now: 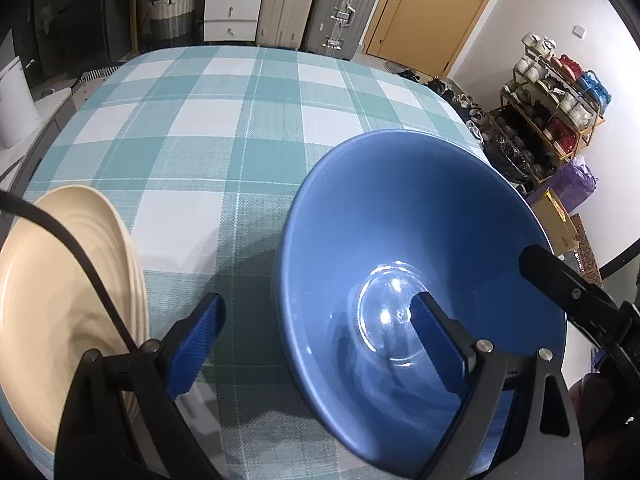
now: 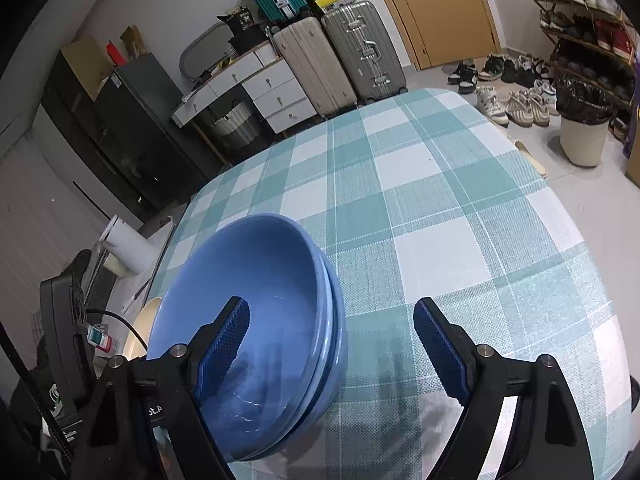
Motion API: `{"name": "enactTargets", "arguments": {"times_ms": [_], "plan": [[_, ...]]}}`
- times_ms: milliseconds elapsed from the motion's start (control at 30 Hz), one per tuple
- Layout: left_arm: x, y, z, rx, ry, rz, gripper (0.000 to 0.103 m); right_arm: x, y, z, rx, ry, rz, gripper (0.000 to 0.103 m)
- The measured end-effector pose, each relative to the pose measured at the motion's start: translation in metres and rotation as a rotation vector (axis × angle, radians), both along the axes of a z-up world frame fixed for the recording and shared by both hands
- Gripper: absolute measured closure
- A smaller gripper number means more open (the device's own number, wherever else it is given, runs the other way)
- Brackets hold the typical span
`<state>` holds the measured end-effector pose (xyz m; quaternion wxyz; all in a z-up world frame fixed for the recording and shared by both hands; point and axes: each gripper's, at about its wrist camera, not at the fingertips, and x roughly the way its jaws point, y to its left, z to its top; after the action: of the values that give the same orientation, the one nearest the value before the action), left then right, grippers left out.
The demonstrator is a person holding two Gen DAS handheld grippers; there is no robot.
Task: Organize plates and bowls
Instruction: 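Close both tools on the rim of the nested blue bowl stack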
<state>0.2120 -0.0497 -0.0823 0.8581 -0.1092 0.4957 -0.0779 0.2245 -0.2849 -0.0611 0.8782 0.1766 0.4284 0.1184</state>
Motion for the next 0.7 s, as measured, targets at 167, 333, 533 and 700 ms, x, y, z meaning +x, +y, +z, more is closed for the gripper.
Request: {"name": "enactTargets", "arguments": {"times_ms": [167,333,533,700], "plan": [[0.007,-0.001,-0.004,-0.035,0.053,-0.024,0.009,0.009,0.0,-0.009,0.019,0.05,0.007,0.018],[0.014,0.002,-0.009,-0.076,0.096,-0.036,0.009,0.016,0.002,-0.019,0.023,0.097,0.024,0.021],[0.014,0.0,-0.008,-0.081,0.081,-0.047,0.01,0.024,0.008,-0.024,-0.033,0.128,0.033,0.026],[0.016,0.002,-0.007,-0.085,0.054,-0.051,0.015,0.028,0.01,-0.03,-0.035,0.164,0.052,0.032]]}}
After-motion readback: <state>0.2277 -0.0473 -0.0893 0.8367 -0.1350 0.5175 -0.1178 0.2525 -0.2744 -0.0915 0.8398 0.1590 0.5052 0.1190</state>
